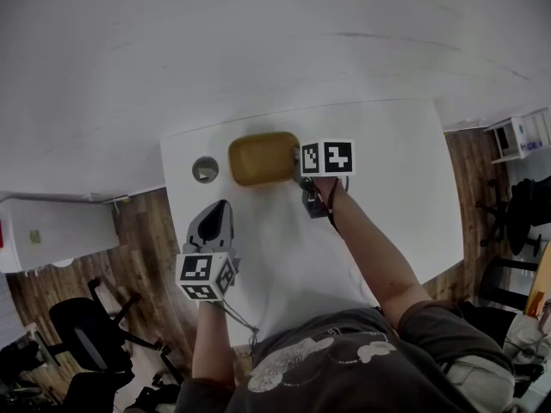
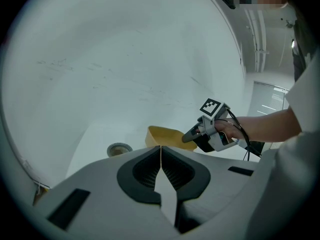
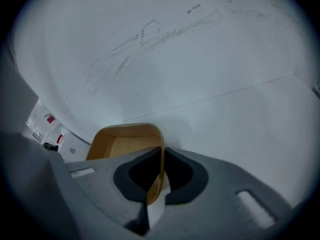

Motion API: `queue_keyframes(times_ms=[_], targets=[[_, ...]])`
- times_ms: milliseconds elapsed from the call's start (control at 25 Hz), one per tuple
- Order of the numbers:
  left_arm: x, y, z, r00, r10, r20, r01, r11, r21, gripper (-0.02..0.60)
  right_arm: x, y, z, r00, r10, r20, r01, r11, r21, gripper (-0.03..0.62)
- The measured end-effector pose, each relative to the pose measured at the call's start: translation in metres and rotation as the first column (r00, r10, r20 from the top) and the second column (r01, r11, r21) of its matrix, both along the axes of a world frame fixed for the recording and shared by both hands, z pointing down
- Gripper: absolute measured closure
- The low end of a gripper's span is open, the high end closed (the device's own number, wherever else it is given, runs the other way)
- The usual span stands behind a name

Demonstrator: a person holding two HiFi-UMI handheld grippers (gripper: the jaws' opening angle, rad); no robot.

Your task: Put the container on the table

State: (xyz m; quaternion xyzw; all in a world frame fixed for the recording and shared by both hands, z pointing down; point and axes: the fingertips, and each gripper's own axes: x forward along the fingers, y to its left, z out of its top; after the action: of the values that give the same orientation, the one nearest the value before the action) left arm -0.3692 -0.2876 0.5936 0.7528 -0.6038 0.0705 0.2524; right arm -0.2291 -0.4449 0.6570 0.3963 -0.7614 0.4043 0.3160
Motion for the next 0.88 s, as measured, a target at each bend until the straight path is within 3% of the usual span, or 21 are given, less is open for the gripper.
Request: queue_keyframes(times_ms=[240,440,680,880], targets=[[0.002,0.000,0.003,1.000,0.005,-0.008,-0.005,1.000,-0.007,0.571,-0.003,-0.005,0.002,1.000,0.003,-0.006,-0.002,1.000,0.009,0.582],[0.004,0.002,0.003,1.000,-0.001,-0.013,0.001,1.000,-0.009,0.571,-0.006,-0.006,0.003,0.999,-0.048,-0.022,0.048,0.999,0.016,0.562],[0.004,0.003,0.002,1.000,-0.003,-0.010,0.003,1.000,-0.010,0.571,-0.013,-0.007,-0.004,0.996,-0.080,0.044,0.078,0.996,0.044,0.456],[0.006,0.005,-0.004,1.000,-0.009,-0.005,0.009,1.000,-0.008,0.571,-0.009,-0.007,-0.012,0.995,-0.087,0.051,0.083,0.994,0.073,0.451]])
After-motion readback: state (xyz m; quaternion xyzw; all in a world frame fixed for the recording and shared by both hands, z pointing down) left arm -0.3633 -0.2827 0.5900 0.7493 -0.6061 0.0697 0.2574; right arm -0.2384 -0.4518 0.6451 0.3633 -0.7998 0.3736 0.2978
